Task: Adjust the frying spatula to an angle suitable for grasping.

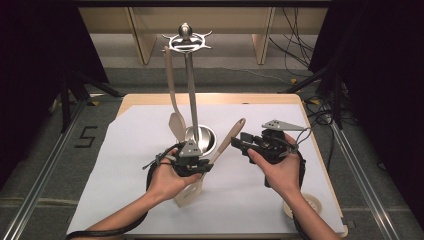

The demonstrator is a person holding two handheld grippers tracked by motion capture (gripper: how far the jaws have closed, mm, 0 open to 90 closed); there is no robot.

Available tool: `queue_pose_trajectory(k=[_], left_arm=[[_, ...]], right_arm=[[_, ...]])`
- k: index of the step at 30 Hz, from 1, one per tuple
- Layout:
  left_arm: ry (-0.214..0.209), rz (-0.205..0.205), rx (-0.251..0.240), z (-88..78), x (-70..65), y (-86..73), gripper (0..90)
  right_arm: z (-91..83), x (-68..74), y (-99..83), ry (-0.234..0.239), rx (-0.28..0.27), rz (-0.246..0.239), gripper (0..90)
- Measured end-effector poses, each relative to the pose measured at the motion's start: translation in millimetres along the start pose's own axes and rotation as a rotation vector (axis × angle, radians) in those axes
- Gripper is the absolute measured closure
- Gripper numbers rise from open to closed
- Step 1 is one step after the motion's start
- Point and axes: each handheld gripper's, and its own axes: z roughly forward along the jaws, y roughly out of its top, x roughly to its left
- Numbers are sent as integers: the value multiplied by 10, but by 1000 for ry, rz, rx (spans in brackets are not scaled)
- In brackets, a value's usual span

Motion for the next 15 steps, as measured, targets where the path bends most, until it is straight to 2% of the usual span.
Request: queue_pose_trajectory(k=[1,2,3,4,5,6,7,8,9,13,15], left_arm=[[-10,-27,-10,9,-20,-2,777],[-11,-22,-9,8,-20,1,777],[-6,7,-3,3,-10,13,777],[-12,-22,-11,10,-37,12,777],[-10,-10,-10,9,-38,18,777],[-10,9,-7,7,-33,27,776],[-8,-17,-8,9,-56,27,776],[-14,-4,-7,12,-50,33,776],[-5,-6,-4,9,-59,38,776],[-12,6,-21,10,-70,54,775],[-16,9,-28,15,-75,60,775]], right_arm=[[24,27,4,-10,-2,23,548],[24,27,4,-10,-2,23,548],[40,7,10,-4,-7,-5,549],[47,11,15,-3,-6,3,551],[49,29,19,-4,1,31,553],[60,14,28,1,-10,12,556],[60,22,37,-3,-11,26,561],[63,18,48,-5,-16,16,565],[69,17,52,-12,-19,12,568],[55,27,84,-27,-11,-1,622],[49,64,89,-16,-12,55,636]])
